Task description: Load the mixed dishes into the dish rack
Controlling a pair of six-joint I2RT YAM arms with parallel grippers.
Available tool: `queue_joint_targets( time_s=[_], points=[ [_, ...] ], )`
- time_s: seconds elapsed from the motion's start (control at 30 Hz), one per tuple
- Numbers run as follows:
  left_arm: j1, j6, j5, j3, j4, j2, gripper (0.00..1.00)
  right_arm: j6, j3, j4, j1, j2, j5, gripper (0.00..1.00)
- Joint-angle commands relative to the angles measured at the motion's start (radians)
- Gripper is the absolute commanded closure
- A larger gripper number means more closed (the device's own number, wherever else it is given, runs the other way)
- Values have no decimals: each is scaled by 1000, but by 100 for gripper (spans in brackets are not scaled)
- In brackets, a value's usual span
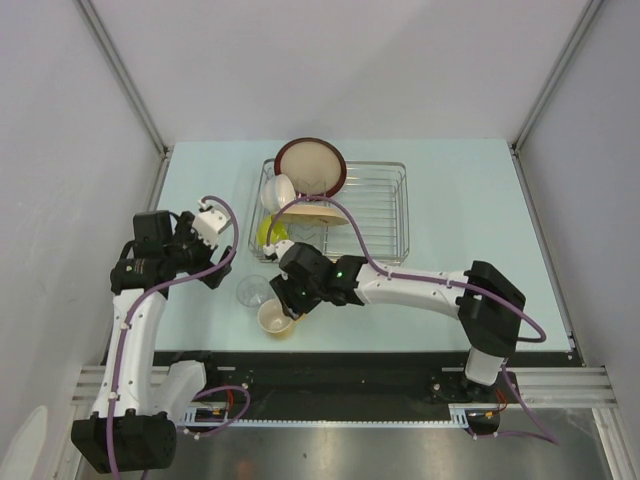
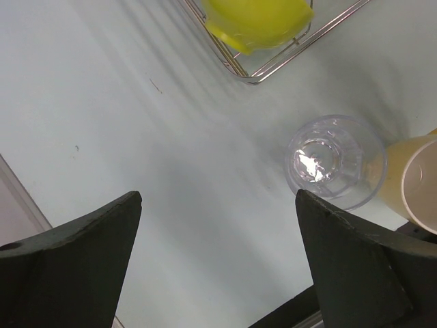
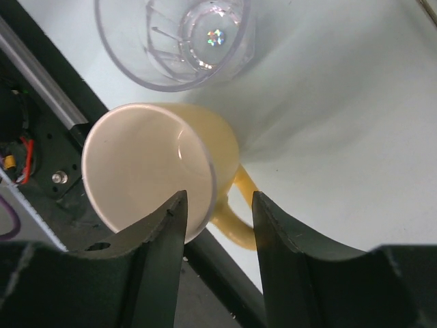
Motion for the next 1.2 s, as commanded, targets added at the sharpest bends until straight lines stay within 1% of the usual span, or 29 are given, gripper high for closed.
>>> queue_joint_targets(
  time_s=[0.0, 0.13, 0.23, 0.27, 0.3, 0.33, 0.43, 0.47, 0.5, 0.57, 0.63, 0.67, 0.73, 0.83, 0.87, 0.9, 0.93, 0.97, 1.0, 1.03, 1.07, 1.1, 1.13, 1.17],
  points=[
    [7, 31, 15, 2, 11, -19, 0, -24, 44, 39, -1, 43, -10, 53],
    [7, 31, 20, -1, 12, -18, 0, -26, 44, 50, 3, 72, -11, 55],
    [7, 29, 20, -3, 14, -18, 0, -24, 44, 52, 5, 92, -11, 58],
    [7, 30, 21, -3, 14, -18, 0, -23, 44, 49, 5, 97, -13, 64],
    [7, 31, 21, -3, 14, -18, 0, -20, 44, 47, 5, 100, -13, 68],
    [7, 32, 21, -3, 12, -19, 0, -19, 42, 41, 6, 106, -13, 77],
    [7, 31, 21, -1, 14, -19, 0, -18, 42, 23, 9, 106, -4, 90],
    [7, 31, 23, 0, 12, -19, 0, -19, 42, 18, 11, 102, 2, 97],
    [7, 31, 26, 11, 11, -18, 0, -19, 42, 9, 11, 97, 7, 100],
    [7, 27, 43, 31, 8, -9, 0, -23, 41, -17, 12, 72, 16, 100],
    [5, 11, 61, 78, -6, 17, 0, -24, 36, -46, 16, 42, 16, 100],
    [5, 3, 88, 97, -14, 27, 0, -24, 33, -57, 16, 30, 47, 100],
    [5, -23, 119, 150, -29, 45, 0, -23, 22, -92, 20, 2, 58, 100],
    [-7, -70, 194, 222, -39, 51, 0, -4, 13, -144, 11, -76, 47, 100],
    [-15, -84, 216, 262, -45, 51, 0, 8, 11, -160, 3, -136, 33, 100],
    [-21, -101, 271, 285, -45, 54, 0, 22, 11, -168, -23, -165, 27, 100],
    [-21, -147, 302, 305, -40, 57, 0, 34, 11, -183, -43, -205, -47, 100],
    [-22, -178, 343, 343, -26, 62, 0, 48, 11, -186, -67, -242, -82, 100],
    [-24, -218, 410, 357, -11, 67, 0, 86, 11, -186, -101, -320, -120, 100],
    [-24, -308, 455, 370, 4, 70, 0, 105, 10, -175, -172, -357, -213, 100],
    [-24, -362, 492, 377, 59, 76, 0, 132, 5, -160, -222, -391, -272, 100],
    [-22, -414, 530, 381, 90, 76, 0, 190, -2, -134, -266, -465, -337, 100],
    [-24, -525, 614, 376, 133, 74, 0, 233, -31, -56, -352, -495, -467, 100],
    [-35, -589, 647, 368, 235, 67, 0, 273, -42, -12, -388, -523, -522, 100]
  ],
)
